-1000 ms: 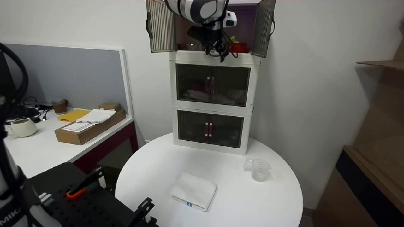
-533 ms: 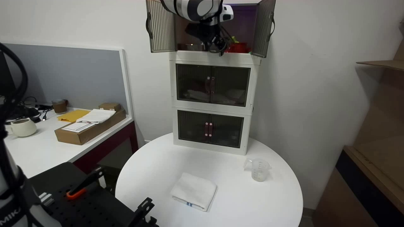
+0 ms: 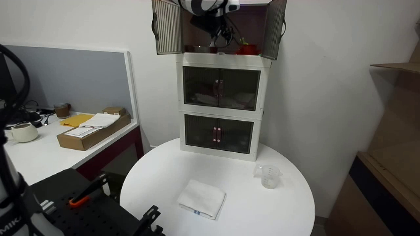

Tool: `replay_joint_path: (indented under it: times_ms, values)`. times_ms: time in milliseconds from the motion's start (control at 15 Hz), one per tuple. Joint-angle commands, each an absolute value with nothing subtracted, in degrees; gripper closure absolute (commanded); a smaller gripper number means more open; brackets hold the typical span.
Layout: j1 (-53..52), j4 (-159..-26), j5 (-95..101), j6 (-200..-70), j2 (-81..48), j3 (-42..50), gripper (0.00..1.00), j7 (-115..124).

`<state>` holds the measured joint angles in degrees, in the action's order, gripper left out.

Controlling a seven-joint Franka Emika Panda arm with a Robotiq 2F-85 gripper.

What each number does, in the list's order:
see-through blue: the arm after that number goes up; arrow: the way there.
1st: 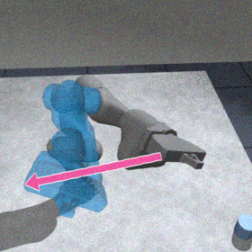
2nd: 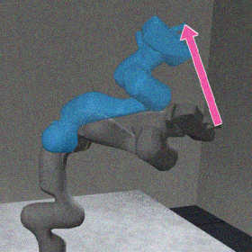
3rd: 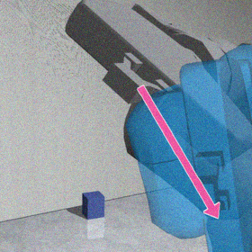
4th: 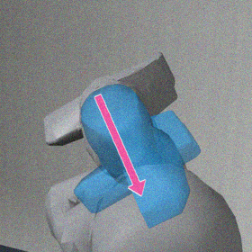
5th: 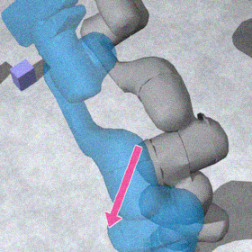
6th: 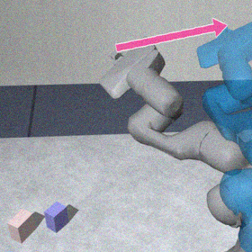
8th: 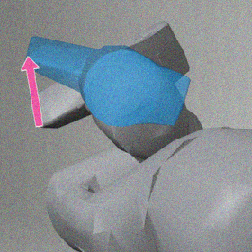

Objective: Remove the silver dish from the top cabinet

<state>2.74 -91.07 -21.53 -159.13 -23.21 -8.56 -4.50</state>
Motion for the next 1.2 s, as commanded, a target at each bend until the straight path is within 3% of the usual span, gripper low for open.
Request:
replay_joint_path:
  times_ms: [0, 800, 867, 933, 1067, 1133]
  values:
    - [4.11, -83.99, -24.93, -159.15, -27.41, -11.29, 0.0, -6.53]
    - [5.39, -69.52, -27.99, -147.88, -38.11, -16.08, 0.0, -5.34]
    - [5.38, -69.28, -27.99, -147.22, -38.24, -16.07, 0.05, -5.34]
    - [5.35, -68.96, -27.93, -146.73, -38.42, -16.02, 0.26, -5.42]
    - [5.38, -68.86, -27.91, -146.46, -38.39, -15.86, 0.32, -5.41]
    - [5.5, -68.84, -28.05, -146.36, -38.38, -15.9, 0.4, -5.46]
